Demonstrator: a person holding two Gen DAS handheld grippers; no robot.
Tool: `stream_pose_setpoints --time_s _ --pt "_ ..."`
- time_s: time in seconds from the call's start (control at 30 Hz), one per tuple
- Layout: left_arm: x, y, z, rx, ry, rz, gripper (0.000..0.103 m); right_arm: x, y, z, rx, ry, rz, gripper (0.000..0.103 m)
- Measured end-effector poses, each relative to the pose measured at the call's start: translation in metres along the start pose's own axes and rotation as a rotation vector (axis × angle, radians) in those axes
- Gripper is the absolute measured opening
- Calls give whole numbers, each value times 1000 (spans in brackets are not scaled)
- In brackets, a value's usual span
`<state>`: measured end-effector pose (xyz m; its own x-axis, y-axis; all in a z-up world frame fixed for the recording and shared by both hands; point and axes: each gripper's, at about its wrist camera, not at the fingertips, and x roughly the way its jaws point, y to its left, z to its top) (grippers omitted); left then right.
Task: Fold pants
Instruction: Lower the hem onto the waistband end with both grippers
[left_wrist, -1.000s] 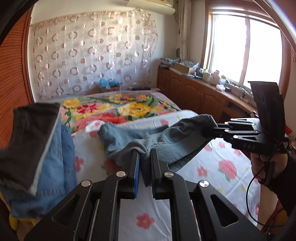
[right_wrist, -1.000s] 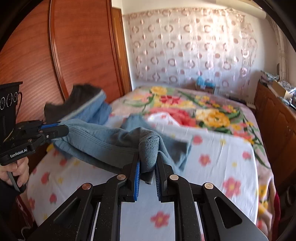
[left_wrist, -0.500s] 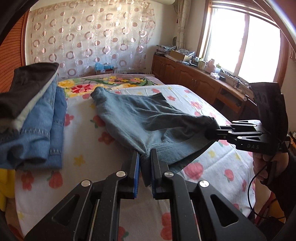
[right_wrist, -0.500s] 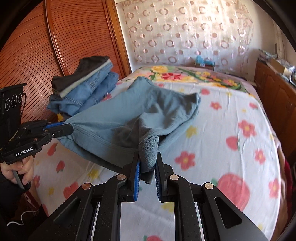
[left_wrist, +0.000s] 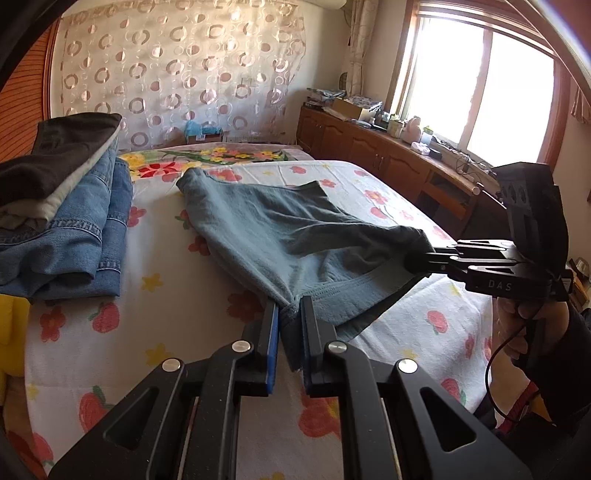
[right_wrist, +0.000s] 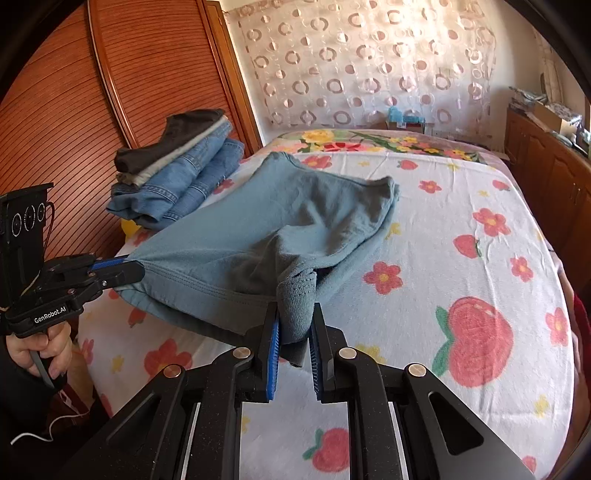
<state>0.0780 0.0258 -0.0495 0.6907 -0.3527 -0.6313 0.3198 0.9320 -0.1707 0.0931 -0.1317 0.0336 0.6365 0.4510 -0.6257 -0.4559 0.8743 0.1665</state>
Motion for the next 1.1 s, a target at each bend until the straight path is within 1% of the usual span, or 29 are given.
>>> stream_pose_setpoints --time_s 0.1,0.3,0.43,0.5,0.7,0.97,1.1 --pt "-6 -3 -3 -2 -10 -11 11 -5 1 -1 -3 -12 -2 14" --pt "-12 -10 -6 6 -26 -27 11 -13 -5 -14 3 -27 3 14" --pt "-2 -5 -17 -23 11 -52 11 -3 -9 -21 11 -14 5 15" --pt "5 -6 -26 -23 34 -40 11 0 -11 -26 27 -17 13 15" --pt "14 -4 -43 -41 77 -37 11 18 -10 -36 19 10 -12 15" --pt "17 -4 -44 -41 82 -33 11 29 -10 -37 21 28 -34 15" --pt "13 -7 -44 -35 72 -34 11 27 -9 -38 24 26 -25 15"
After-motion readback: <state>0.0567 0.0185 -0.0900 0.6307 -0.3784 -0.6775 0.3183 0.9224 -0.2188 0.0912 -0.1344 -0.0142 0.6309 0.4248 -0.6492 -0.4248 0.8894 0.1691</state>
